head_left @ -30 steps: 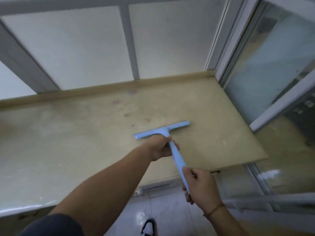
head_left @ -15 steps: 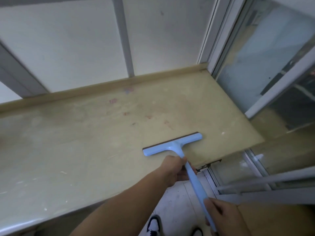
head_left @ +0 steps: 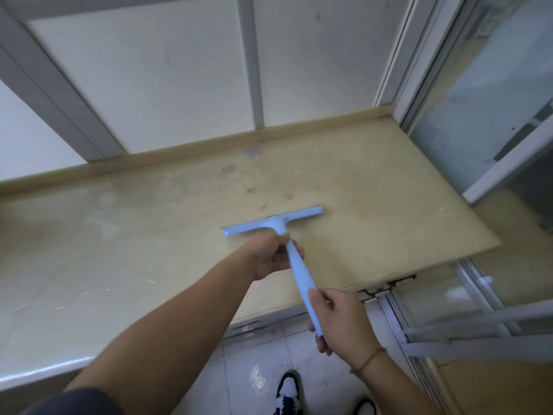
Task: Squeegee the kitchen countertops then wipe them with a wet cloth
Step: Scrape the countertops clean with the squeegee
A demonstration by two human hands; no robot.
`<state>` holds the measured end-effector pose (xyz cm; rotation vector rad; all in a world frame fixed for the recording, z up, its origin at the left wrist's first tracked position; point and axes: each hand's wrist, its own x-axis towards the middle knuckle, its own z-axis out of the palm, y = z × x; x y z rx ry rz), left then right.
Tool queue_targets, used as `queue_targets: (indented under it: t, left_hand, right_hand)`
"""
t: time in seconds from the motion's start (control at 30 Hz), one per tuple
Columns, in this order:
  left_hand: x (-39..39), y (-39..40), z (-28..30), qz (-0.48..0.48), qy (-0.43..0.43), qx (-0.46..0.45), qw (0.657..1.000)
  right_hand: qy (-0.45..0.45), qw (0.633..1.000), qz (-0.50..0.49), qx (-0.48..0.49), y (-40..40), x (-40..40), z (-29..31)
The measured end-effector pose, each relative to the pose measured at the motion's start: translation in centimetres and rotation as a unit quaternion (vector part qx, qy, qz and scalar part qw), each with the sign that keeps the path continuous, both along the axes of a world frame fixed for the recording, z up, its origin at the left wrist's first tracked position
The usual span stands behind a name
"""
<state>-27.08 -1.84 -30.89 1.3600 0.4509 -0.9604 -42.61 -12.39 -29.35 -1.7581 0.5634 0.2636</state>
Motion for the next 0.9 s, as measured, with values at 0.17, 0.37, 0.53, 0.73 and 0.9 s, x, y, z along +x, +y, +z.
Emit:
queue_targets:
  t: [0.17,0.37,0.53,0.73,0.9]
  left_hand:
    - [-1.7,0.7,-1.3,0.001,0.037,-0.006,0.999]
    - [-6.4,0.8,-2.6,-0.026,0.072,-0.004,0.997]
    - [-6.2,0.4,-0.7,0.025,0.05,-0.036,0.998]
    - [-3.7,4.7,4.2,0.173,-0.012,-0.07,0.982]
    - [-0.3,13.1,5.8,0.314,-0.031,-0.102,0.943]
  right_hand:
    - [0.017,0.998,0.031,-0.052,0.5,-2.1,-0.7]
    - [0.091,0.986,0.072,-0.118,0.7,-6.5,-1.0]
    - [0.068,0.986,0.087,-0.125,-0.8,-5.6,-0.1]
    - [-0.014,0.947,0.209,-0.244,0.4,-0.3,3.6]
    - [-0.091,0.846,0.335,-0.404,7.8,8.1,6.1]
